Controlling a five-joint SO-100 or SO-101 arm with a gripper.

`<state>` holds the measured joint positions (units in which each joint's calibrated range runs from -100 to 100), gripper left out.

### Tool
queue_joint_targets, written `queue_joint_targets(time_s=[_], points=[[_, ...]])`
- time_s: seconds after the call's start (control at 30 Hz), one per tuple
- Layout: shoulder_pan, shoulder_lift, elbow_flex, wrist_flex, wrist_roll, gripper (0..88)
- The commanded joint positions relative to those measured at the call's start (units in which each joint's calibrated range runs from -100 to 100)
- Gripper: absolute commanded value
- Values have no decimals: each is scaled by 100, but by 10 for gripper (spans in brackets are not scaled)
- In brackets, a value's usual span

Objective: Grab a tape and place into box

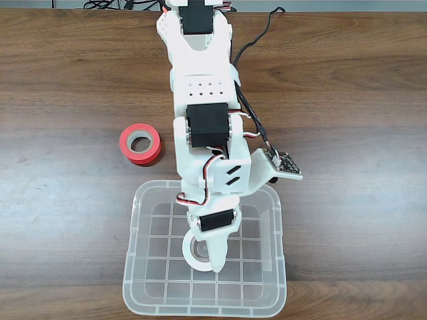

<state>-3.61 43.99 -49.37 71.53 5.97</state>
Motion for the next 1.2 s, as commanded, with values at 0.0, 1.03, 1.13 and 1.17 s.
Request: queue_joint_targets(time_s=[0.0, 1.03, 1.13, 1.17], points=[[119, -296, -560, 91, 25, 229], [53, -4512, -271, 2847, -323, 13], [46, -5123, 526, 2847, -313, 13], [46, -5341, 876, 2847, -313, 13]])
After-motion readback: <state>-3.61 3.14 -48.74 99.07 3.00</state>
